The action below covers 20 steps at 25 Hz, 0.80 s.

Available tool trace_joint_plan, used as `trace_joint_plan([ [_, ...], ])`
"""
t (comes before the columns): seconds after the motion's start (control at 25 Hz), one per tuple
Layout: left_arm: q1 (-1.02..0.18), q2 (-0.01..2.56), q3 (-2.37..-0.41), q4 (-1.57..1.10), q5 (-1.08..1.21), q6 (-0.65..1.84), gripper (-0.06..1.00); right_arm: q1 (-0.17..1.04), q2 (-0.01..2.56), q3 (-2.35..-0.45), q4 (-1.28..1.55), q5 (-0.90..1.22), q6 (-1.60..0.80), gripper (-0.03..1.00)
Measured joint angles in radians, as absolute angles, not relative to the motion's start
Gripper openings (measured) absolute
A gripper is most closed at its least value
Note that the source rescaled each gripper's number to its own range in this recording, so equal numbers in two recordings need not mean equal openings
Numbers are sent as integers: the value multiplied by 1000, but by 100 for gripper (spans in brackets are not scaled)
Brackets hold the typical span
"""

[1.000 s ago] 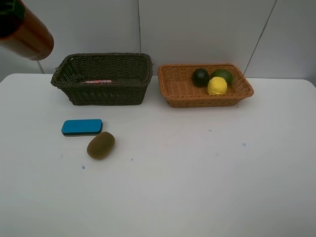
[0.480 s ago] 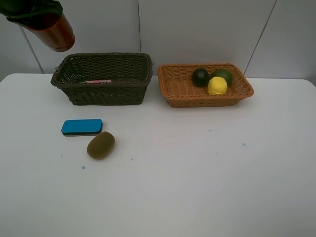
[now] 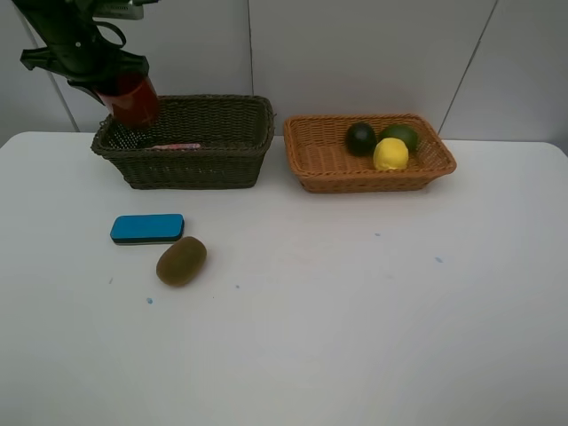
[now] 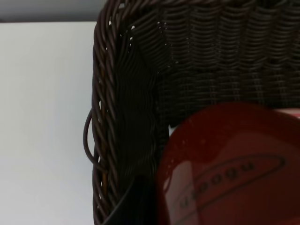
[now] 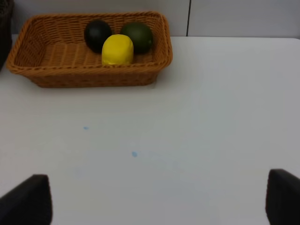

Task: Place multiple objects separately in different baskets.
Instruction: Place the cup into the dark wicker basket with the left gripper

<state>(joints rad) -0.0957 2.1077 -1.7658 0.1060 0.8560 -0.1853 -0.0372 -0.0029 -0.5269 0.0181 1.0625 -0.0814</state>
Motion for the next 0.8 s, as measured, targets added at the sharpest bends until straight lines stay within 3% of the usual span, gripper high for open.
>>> trace_joint_plan([
  [0.8,-96,2298,-1812,106,770,-216,0,-37,-3,-527,18,1062,-81,100],
])
